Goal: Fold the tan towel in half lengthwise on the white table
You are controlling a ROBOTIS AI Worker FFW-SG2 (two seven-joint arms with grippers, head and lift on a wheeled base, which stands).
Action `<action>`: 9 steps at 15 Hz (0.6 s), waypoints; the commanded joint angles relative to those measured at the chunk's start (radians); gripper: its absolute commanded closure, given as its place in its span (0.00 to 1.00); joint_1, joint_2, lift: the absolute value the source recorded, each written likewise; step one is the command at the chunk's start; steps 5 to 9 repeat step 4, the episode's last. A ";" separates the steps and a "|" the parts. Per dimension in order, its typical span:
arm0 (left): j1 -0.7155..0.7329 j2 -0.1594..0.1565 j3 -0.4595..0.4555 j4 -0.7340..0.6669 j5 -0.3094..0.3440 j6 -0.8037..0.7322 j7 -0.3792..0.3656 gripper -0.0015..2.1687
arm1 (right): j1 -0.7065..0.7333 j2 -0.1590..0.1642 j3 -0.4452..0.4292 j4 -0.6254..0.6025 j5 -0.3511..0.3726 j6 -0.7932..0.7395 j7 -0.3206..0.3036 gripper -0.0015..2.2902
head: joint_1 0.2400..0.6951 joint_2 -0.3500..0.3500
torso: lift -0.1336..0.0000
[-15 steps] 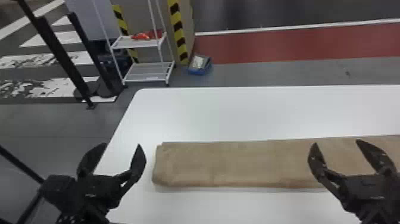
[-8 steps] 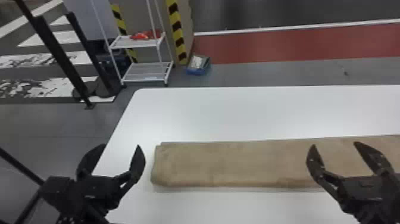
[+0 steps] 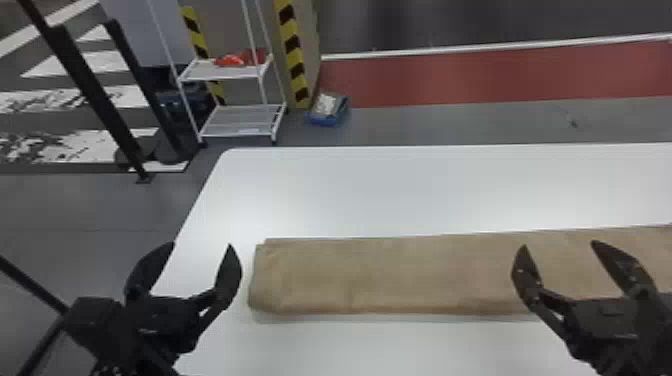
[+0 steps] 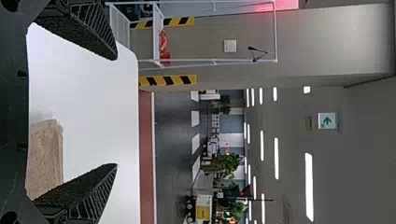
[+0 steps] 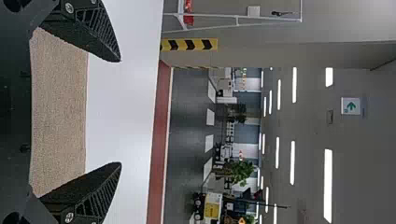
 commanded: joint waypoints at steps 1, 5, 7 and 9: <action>0.000 -0.003 -0.003 0.000 -0.002 0.000 0.000 0.03 | 0.001 0.004 -0.002 -0.001 -0.004 0.003 0.000 0.04 | 1.00 0.76 | 0.27; 0.000 -0.003 -0.004 0.000 -0.003 0.003 0.000 0.03 | 0.001 0.004 -0.002 -0.003 -0.004 0.013 0.000 0.04 | 1.00 0.75 | 0.27; 0.000 -0.003 -0.004 0.000 -0.003 0.003 0.000 0.03 | 0.001 0.004 -0.002 -0.003 -0.004 0.013 0.000 0.04 | 1.00 0.75 | 0.27; 0.000 -0.003 -0.004 0.000 -0.003 0.003 0.000 0.03 | 0.001 0.004 -0.002 -0.003 -0.004 0.013 0.000 0.04 | 1.00 0.75 | 0.27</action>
